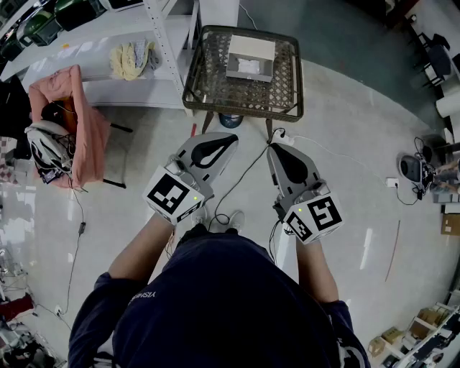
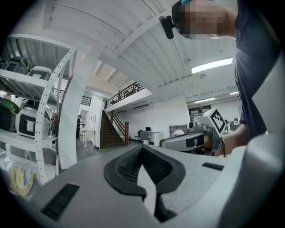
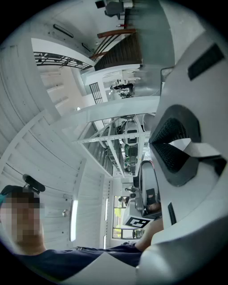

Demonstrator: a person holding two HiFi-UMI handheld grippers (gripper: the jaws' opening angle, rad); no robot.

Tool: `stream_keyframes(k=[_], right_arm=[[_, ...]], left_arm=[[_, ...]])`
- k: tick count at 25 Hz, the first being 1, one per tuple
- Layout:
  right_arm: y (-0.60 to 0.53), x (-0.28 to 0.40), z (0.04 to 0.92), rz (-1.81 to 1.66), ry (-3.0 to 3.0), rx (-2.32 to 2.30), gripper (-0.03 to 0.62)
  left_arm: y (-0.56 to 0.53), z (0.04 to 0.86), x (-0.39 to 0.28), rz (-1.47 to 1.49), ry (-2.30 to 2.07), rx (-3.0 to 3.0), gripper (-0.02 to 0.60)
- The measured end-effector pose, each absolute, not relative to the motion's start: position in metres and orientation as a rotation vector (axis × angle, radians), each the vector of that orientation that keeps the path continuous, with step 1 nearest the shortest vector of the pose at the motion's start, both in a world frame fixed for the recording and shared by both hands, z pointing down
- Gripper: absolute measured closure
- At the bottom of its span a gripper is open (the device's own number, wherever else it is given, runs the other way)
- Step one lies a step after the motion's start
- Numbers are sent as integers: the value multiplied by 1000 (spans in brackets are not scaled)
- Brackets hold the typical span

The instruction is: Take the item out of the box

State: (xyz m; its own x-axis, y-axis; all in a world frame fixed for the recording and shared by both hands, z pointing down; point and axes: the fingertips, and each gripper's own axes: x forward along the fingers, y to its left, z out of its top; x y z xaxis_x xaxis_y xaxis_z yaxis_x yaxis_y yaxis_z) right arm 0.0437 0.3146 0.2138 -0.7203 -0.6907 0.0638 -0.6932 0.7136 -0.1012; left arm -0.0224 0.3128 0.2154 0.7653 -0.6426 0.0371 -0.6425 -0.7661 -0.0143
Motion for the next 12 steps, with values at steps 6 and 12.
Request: stream_keyframes(k=[6, 12], right_arm=[[312, 61, 219, 208, -2908, 1132, 570], [306, 89, 225, 237, -2921, 1126, 569]], left_arm=[[309, 219, -3, -77, 1089, -2942, 575], [302, 225, 19, -93, 1124, -2926, 575]])
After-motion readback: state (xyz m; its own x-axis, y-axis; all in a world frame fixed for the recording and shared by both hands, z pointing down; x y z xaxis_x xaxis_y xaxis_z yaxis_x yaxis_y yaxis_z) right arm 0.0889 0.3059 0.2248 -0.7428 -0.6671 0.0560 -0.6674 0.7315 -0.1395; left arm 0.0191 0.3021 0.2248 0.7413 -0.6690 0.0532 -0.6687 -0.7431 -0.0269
